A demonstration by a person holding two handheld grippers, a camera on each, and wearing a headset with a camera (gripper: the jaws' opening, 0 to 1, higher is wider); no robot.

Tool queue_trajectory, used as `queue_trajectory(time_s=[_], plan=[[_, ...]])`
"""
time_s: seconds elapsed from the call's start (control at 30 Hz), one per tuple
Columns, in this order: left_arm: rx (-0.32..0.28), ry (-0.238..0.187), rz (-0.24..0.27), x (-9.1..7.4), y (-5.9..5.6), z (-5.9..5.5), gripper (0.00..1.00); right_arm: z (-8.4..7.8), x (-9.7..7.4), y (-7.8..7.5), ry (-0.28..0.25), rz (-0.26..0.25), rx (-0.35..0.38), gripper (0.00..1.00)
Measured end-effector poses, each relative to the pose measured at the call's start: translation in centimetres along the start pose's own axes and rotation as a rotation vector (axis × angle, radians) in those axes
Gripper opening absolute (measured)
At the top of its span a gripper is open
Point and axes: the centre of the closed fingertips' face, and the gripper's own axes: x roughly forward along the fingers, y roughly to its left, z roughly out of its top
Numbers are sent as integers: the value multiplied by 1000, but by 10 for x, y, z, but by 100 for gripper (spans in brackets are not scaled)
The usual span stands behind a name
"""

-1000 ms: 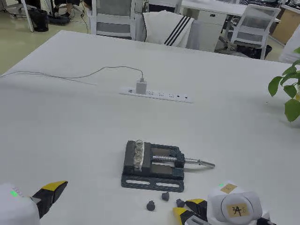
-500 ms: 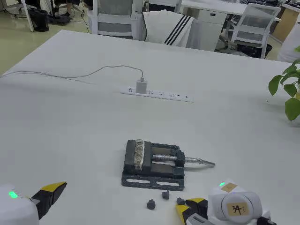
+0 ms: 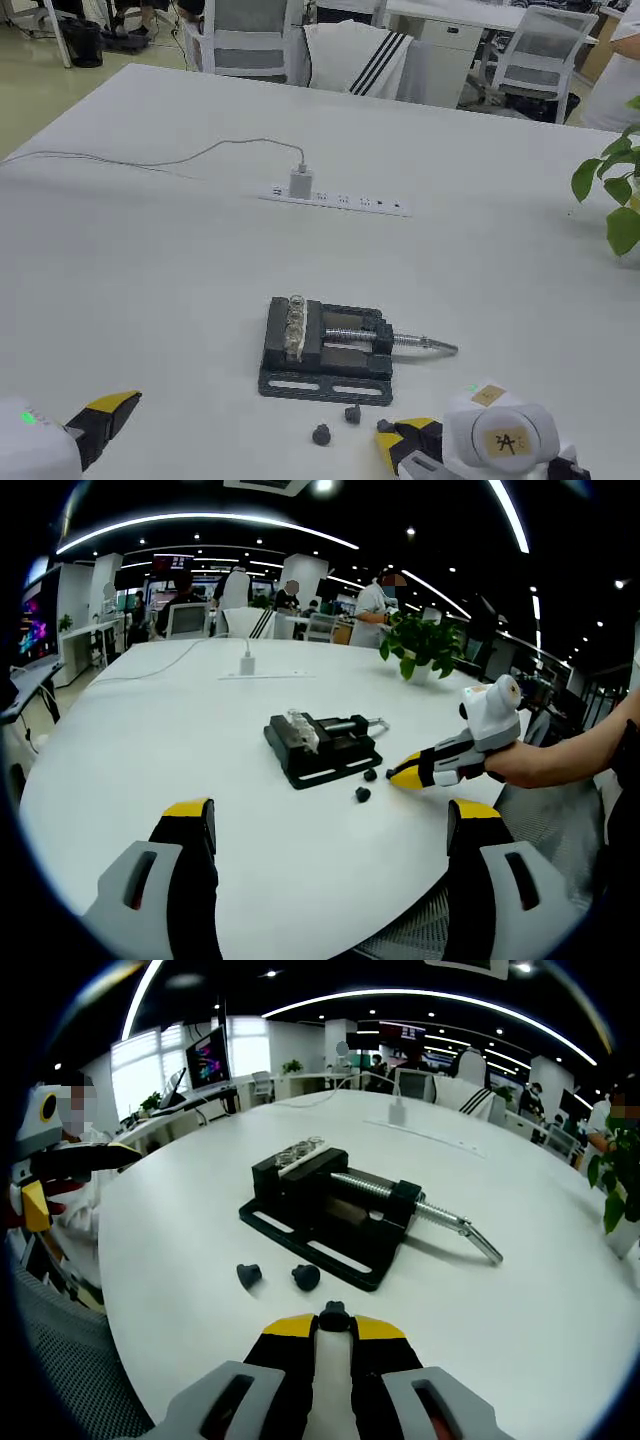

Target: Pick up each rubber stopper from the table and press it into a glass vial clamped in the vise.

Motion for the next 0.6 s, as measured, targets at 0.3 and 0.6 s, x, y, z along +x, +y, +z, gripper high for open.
queue_trajectory(time_s=[0.3,0.6], plan=[[2,4,-4,1,-1,-2,95,0,-1,-1,-1,1,-20,8],[18,13,-13,2,-1,-3,95,11,-12,-2,-18,54,-27,8]])
